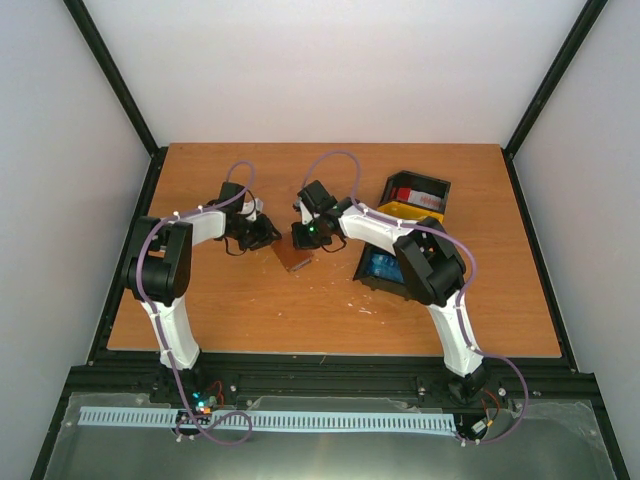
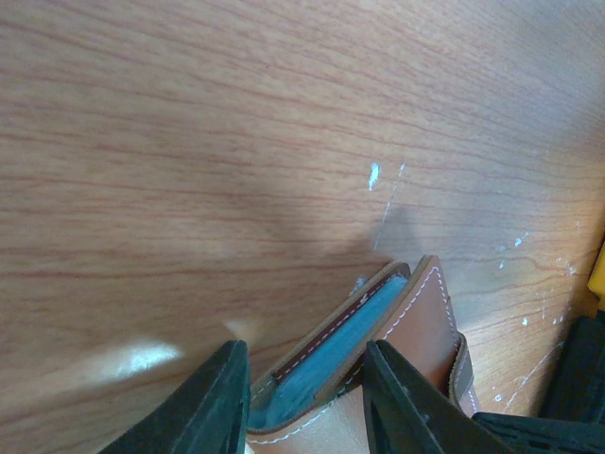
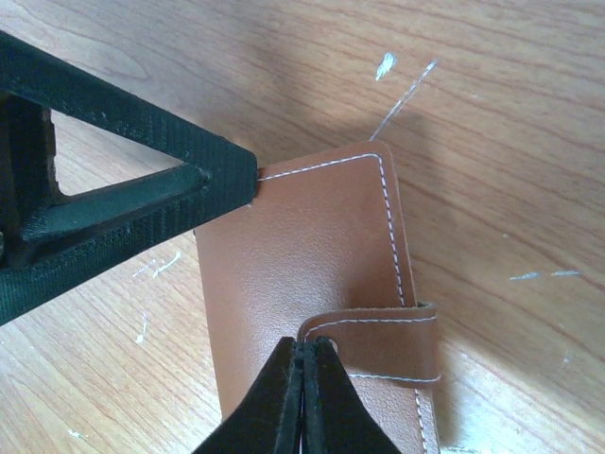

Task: Put the credit cards into the card holder
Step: Close the card holder at the center of the board.

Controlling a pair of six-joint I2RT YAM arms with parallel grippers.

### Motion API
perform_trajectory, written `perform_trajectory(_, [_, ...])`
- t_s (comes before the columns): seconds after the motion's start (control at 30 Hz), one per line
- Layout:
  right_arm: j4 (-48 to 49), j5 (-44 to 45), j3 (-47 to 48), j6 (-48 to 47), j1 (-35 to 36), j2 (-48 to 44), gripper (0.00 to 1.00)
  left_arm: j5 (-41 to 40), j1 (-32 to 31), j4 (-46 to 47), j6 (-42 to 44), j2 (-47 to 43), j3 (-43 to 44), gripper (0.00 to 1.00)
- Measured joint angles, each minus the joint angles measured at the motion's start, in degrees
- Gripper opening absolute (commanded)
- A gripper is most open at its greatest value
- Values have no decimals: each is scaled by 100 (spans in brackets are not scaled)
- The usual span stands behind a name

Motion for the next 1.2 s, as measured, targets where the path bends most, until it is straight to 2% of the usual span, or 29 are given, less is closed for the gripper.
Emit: perform_trajectory(1.2, [-457,-184,459,-118,-22,330,3,-22,-2,55,-28,0,-35,35])
